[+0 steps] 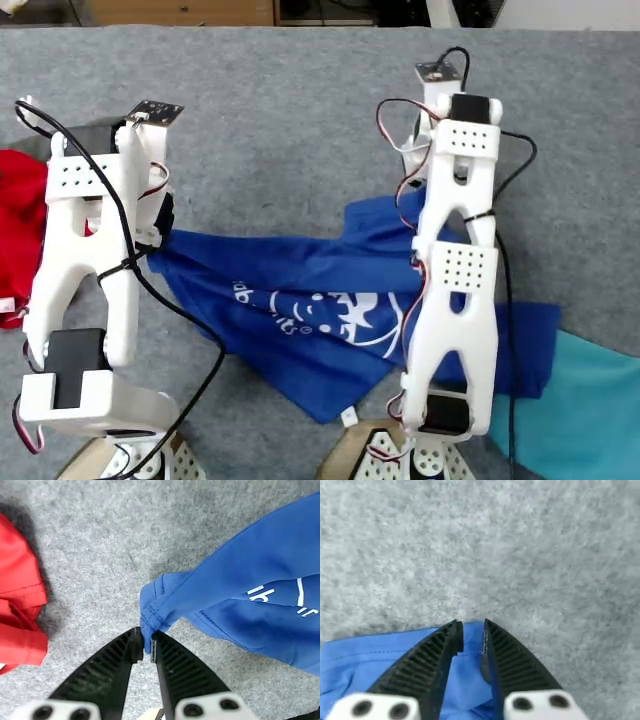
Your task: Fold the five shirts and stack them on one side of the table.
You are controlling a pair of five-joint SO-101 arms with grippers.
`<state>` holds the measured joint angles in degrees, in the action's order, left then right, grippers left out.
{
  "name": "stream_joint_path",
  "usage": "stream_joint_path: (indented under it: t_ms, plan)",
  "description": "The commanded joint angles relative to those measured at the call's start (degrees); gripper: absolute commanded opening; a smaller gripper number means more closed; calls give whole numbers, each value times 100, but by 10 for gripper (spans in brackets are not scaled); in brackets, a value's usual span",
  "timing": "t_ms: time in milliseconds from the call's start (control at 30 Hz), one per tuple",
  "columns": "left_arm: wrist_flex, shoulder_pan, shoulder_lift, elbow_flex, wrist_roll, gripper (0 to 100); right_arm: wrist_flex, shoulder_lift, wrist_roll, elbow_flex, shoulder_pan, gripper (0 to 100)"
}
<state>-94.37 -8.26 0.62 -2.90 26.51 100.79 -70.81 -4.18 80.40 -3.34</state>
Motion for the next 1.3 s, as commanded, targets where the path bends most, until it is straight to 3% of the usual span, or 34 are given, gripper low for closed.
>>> stream_joint_path:
  t_ms: [0,200,400,1000,1267]
  plan:
    - [-70,18,233,26,-44,18,132,31,211,31,57,83]
    - [-70,0,233,26,-44,18,158,48,316,31,-4,92]
    - [-26,0,233,53,-44,18,158,57,484,13,-145,203]
    - [-26,0,233,35,-35,18,141,84,642,-541,127,42]
    - [-35,0,233,35,-35,18,141,84,642,-259,22,32]
